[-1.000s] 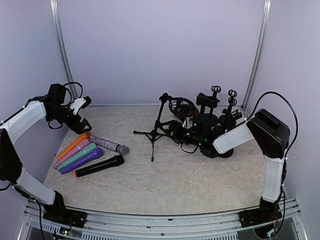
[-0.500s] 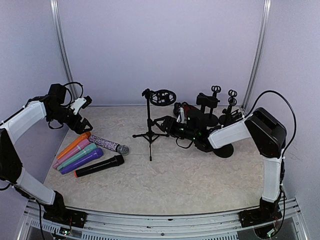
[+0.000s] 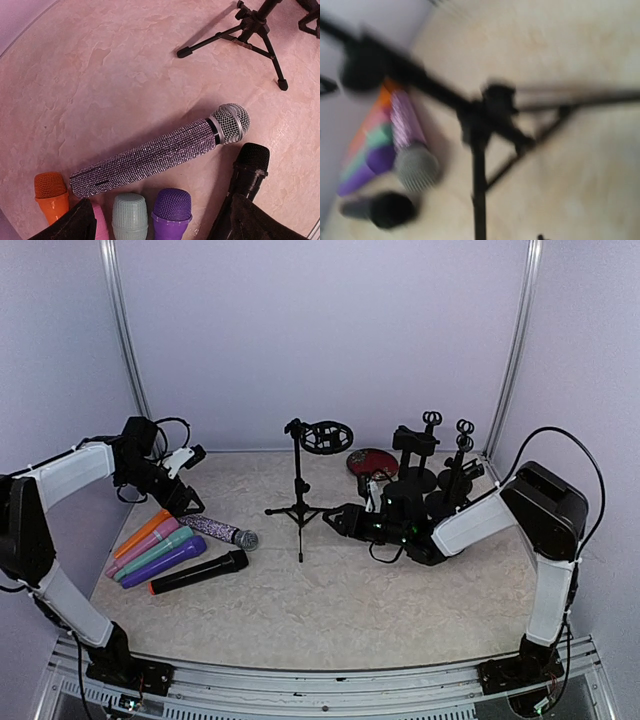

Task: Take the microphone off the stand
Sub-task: Move the microphone stand to the center of the board.

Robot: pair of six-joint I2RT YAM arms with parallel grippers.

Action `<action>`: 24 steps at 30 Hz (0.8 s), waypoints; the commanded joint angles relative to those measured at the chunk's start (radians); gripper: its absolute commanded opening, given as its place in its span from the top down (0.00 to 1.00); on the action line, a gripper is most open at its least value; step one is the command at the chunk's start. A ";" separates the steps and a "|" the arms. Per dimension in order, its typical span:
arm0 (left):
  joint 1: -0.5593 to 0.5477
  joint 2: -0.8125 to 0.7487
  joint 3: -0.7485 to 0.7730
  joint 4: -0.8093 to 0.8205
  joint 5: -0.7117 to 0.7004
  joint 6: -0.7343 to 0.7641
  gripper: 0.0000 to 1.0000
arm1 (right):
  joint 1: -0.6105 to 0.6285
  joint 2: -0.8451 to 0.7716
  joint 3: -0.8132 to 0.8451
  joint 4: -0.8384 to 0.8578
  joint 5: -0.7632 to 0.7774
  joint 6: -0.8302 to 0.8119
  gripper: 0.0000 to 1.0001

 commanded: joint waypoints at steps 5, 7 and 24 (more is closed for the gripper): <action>-0.012 -0.008 0.017 0.028 0.045 -0.020 0.09 | 0.166 -0.012 -0.018 -0.203 0.131 -0.157 0.60; -0.014 -0.012 0.016 0.024 0.046 -0.020 0.09 | 0.185 0.018 -0.003 -0.217 0.135 -0.164 0.62; -0.023 -0.086 -0.004 -0.011 0.038 -0.018 0.10 | 0.216 0.336 0.416 -0.361 0.220 -0.154 0.93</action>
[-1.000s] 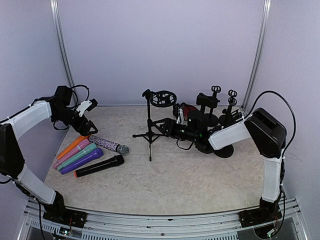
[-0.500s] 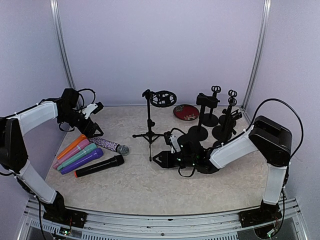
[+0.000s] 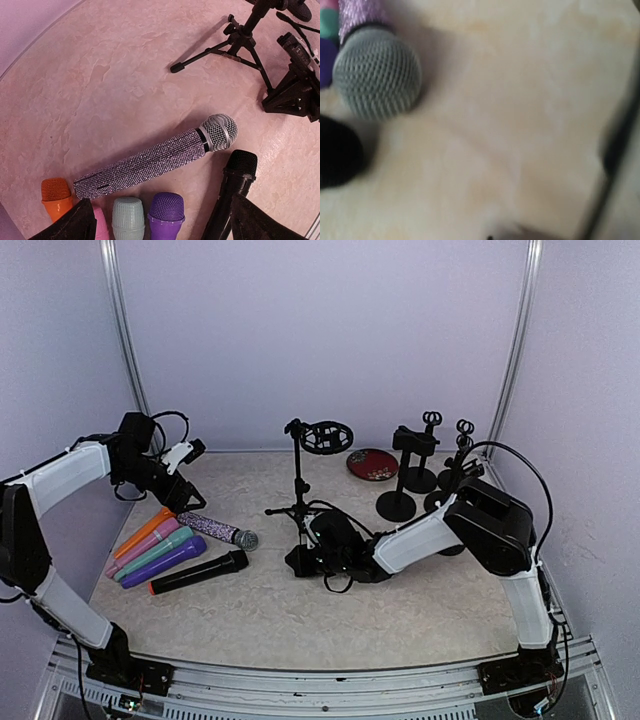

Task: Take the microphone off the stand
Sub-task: Move the microphone stand to the center of the board.

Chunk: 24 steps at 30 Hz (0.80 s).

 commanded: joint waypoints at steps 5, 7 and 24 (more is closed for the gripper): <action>-0.009 -0.050 -0.016 -0.028 0.002 0.001 0.09 | -0.034 0.137 0.190 0.031 0.027 0.000 0.89; -0.008 -0.046 -0.013 -0.038 0.001 0.007 0.09 | -0.038 0.143 0.208 0.041 0.027 -0.010 0.85; 0.025 -0.104 0.035 -0.192 0.077 -0.010 0.07 | -0.058 -0.290 -0.309 0.071 0.013 -0.040 0.69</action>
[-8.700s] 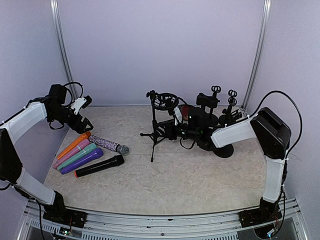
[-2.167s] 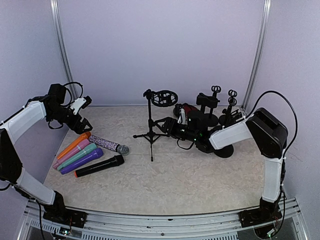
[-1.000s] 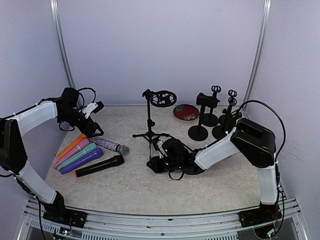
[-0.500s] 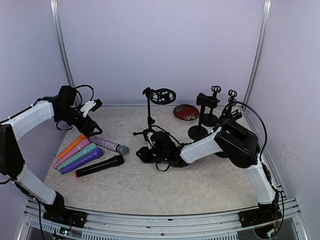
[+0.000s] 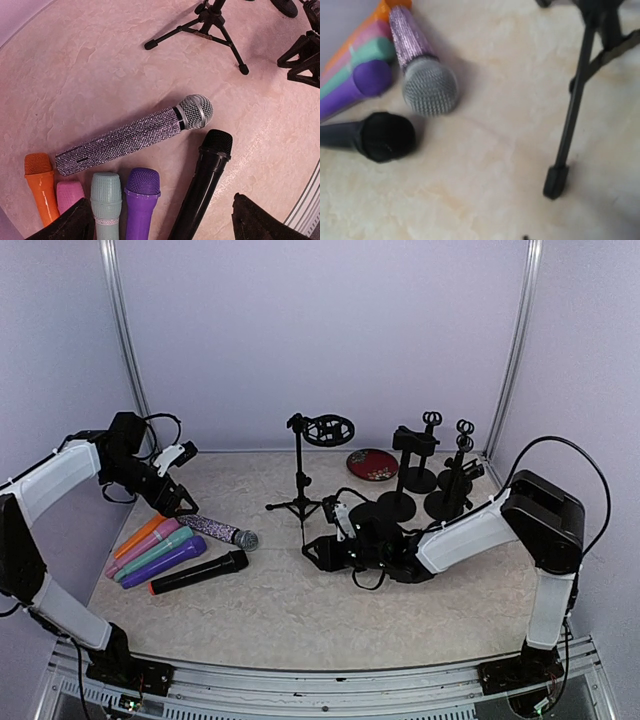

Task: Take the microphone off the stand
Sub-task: Move the microphone stand to the center of the board, then unscrew the knob on the stand of the microphone stand.

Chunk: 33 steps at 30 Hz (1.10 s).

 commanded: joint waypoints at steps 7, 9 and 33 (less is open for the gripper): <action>-0.029 -0.013 -0.028 0.075 0.067 0.016 0.08 | -0.035 0.121 0.090 -0.163 0.076 -0.006 0.80; -0.034 0.019 -0.017 0.109 0.074 0.022 0.09 | -0.034 0.143 0.119 -0.186 0.080 0.024 0.81; 0.092 -0.052 -0.149 0.041 0.085 0.129 0.06 | -0.011 0.072 0.184 -0.281 0.193 0.120 0.60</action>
